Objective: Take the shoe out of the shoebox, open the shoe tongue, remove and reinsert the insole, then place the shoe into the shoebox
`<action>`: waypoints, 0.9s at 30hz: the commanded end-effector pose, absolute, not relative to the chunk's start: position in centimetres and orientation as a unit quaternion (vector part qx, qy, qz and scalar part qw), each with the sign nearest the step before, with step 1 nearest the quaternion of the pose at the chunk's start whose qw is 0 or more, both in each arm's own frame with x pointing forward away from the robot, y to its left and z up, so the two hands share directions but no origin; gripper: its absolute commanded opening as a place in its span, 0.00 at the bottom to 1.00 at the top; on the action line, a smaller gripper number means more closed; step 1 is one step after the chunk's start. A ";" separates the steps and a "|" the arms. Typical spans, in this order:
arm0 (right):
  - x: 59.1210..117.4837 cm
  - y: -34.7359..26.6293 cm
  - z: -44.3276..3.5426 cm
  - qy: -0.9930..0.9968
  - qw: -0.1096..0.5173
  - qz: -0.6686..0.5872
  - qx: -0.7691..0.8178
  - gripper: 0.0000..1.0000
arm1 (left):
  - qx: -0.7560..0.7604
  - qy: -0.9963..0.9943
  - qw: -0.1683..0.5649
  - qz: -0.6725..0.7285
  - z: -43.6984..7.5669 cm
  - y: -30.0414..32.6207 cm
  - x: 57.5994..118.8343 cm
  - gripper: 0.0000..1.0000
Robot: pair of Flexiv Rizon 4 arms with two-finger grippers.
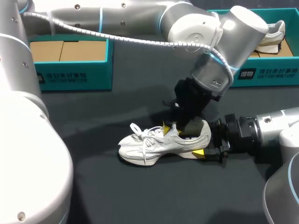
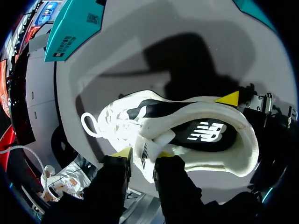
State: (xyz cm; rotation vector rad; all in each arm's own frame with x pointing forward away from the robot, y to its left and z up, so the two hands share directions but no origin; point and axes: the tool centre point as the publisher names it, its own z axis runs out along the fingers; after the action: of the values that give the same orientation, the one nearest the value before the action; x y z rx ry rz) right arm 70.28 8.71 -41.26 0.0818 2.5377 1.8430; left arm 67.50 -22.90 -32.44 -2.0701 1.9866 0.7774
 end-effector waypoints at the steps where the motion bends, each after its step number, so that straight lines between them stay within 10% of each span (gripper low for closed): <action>1: 70.3 8.6 -41.4 0.810 0.002 0.586 0.027 0.00 | -0.704 0.665 0.083 0.236 -31.6 -22.0 67.1 0.00; 25: 70.3 8.6 -41.4 0.810 0.002 0.586 0.027 0.00 | -0.761 0.638 -0.024 0.115 -30.1 -13.9 66.3 0.00; 27: 70.3 8.6 -41.4 0.810 0.002 0.586 0.027 0.00 | -0.758 0.641 -0.022 0.118 -30.7 -13.7 66.3 0.13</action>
State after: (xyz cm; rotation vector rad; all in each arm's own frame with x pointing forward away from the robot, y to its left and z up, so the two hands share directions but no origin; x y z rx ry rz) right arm 70.28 8.73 -41.25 0.0815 2.5377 1.8431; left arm 66.70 -14.77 -30.23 -2.3212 1.9860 0.5240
